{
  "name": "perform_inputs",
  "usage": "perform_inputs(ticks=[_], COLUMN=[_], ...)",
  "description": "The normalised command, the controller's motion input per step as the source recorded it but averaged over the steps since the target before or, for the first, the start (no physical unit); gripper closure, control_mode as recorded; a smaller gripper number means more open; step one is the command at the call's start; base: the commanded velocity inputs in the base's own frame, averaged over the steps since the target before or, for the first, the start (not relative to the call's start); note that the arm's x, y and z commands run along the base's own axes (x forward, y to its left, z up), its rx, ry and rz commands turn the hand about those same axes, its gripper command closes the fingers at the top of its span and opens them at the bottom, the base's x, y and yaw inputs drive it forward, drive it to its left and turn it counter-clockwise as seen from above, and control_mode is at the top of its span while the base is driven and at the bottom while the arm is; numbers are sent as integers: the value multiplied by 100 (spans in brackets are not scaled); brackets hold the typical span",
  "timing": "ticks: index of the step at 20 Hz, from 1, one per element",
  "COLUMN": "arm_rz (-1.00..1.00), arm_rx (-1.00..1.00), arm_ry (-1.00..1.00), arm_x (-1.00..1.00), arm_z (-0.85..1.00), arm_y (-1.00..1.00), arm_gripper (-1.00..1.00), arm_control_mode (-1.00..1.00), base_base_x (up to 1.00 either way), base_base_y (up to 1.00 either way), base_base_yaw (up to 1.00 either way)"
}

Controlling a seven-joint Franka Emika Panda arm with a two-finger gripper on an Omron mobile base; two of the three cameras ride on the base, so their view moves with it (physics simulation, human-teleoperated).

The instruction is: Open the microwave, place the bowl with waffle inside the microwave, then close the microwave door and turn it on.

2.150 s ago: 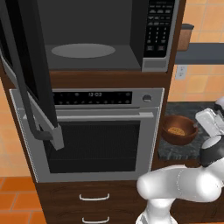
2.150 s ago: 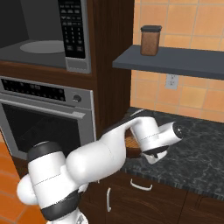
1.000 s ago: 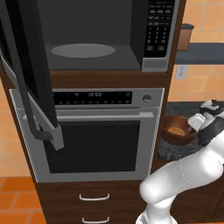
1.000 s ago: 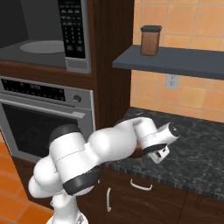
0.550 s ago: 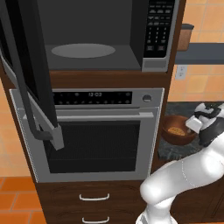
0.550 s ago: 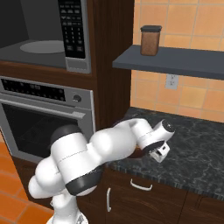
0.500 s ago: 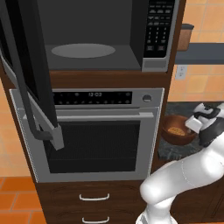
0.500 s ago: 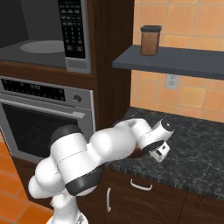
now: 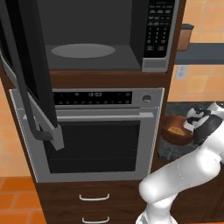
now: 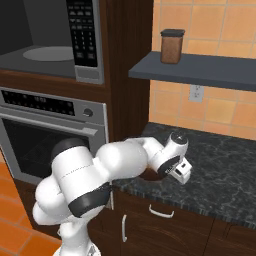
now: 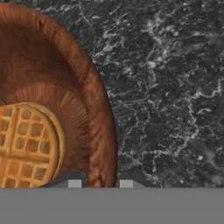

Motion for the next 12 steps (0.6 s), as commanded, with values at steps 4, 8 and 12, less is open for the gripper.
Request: perform_inputs(ticks=[4, 8, 12], arm_rz=[-10, -6, -4], arm_rx=[15, 36, 20], arm_ry=[-14, -46, -34], arm_x=[-23, -70, -83], arm_z=[-2, 8, 67], arm_y=[-18, -32, 0], arm_gripper=[100, 100, 100], arm_control_mode=[-100, -100, -100], base_base_x=[0, 0, 0], base_base_y=[0, 0, 0], base_base_yaw=[0, 0, 0])
